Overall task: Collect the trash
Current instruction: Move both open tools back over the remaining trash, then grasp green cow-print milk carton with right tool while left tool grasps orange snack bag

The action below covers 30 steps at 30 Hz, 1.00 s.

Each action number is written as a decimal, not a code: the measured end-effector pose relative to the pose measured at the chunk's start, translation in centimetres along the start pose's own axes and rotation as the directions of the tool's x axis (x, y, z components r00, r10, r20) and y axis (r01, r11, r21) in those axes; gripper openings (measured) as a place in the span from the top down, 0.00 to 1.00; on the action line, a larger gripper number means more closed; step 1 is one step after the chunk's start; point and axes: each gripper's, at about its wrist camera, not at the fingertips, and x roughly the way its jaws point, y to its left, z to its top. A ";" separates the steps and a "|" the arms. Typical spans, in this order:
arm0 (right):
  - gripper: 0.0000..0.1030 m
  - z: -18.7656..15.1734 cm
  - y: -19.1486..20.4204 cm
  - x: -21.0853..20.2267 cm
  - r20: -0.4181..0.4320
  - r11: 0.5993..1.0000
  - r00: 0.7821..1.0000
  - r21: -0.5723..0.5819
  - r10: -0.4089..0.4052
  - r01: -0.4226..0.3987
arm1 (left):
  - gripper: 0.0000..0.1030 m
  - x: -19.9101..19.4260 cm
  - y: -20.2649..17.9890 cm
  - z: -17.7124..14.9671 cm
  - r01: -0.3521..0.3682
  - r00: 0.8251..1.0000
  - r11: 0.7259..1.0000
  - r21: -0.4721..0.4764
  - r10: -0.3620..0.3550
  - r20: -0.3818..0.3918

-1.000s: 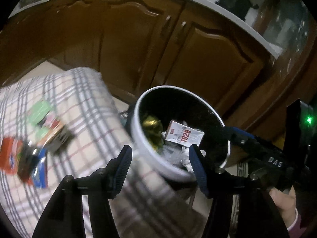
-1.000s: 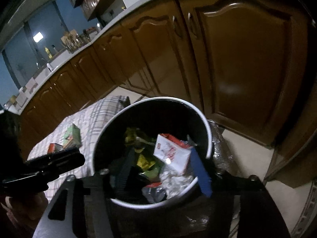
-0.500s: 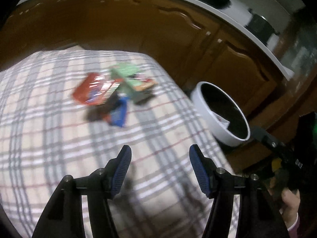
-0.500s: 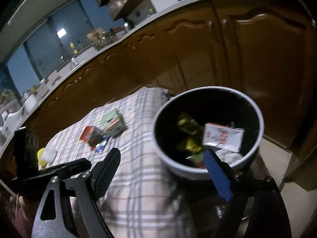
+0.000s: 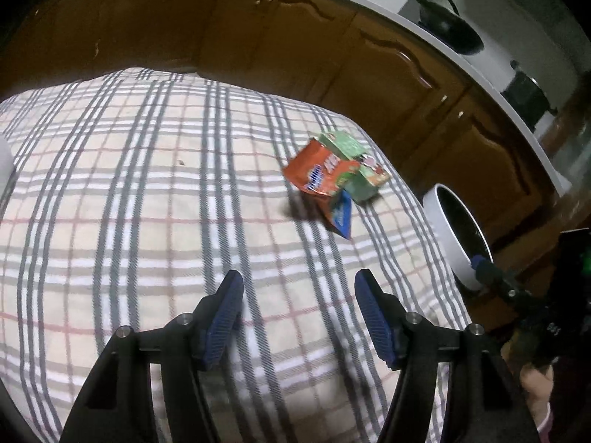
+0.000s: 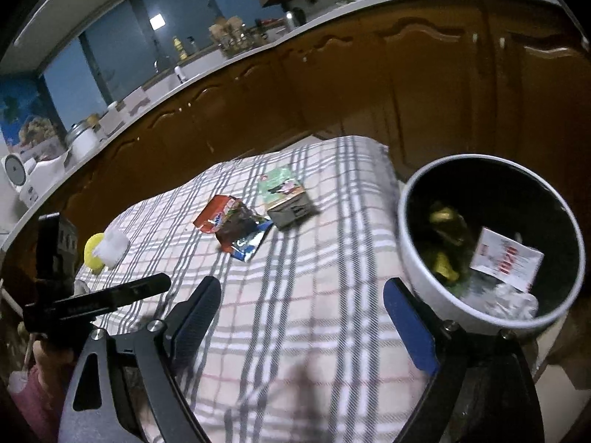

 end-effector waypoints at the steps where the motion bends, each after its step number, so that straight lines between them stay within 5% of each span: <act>1: 0.12 0.1 0.1 0.4 -0.002 1.000 1.000 -0.006 0.002 -0.002 | 0.40 0.2 0.1 0.2 0.001 1.000 1.000 -0.004 -0.001 0.001; 19: 0.28 4.9 0.6 9.4 -0.093 0.996 0.996 -0.083 0.012 -0.020 | 0.41 6.8 1.5 5.8 0.048 0.999 0.997 -0.064 -0.049 -0.015; 22: 0.35 5.7 0.5 10.7 -0.115 0.995 0.993 -0.091 0.019 -0.029 | 0.51 8.2 1.7 6.7 0.064 0.998 0.996 -0.063 -0.064 -0.009; 27: 0.36 6.3 0.5 11.8 -0.130 0.994 0.991 -0.096 0.034 -0.047 | 0.86 10.5 2.1 7.0 0.088 0.995 0.995 -0.049 -0.091 -0.050; 30: 0.36 6.5 0.7 12.3 -0.139 0.993 0.989 -0.107 0.041 -0.056 | 0.95 10.4 2.5 6.8 0.102 0.994 0.994 -0.043 -0.104 -0.045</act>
